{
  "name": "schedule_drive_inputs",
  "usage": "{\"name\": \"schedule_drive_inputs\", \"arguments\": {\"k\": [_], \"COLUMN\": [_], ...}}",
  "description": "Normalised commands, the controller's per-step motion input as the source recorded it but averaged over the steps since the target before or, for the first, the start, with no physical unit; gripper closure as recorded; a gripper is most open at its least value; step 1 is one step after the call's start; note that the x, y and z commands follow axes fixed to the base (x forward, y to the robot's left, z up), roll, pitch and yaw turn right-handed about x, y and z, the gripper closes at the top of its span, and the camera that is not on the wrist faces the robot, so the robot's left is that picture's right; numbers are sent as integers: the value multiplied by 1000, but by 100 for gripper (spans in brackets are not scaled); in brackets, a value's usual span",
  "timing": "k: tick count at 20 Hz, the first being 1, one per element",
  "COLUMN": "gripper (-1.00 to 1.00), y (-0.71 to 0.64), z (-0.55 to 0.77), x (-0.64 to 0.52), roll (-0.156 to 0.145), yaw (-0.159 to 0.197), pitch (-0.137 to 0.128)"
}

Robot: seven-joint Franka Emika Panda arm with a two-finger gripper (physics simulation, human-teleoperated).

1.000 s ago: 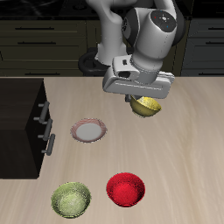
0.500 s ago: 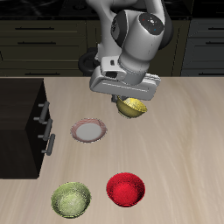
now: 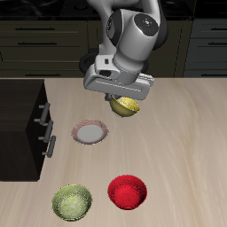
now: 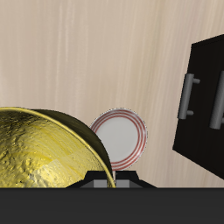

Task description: Place the yellow bowl on the plate

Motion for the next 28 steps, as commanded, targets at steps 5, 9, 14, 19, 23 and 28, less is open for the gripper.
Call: {"name": "schedule_drive_inputs", "arguments": {"k": [5, 9, 14, 19, 23, 28], "gripper": [100, 100, 100, 100, 100, 100], "y": [-164, -235, -194, -83, -157, -197], "z": [103, 102, 0, -14, -67, 34], "x": [-256, -265, -65, 15, -16, 127], "roll": [29, 87, 10, 62, 9, -51], "yaw": [-3, -18, 30, -17, 90, 31], "pitch": [-37, -18, 2, 19, -9, -37]}}
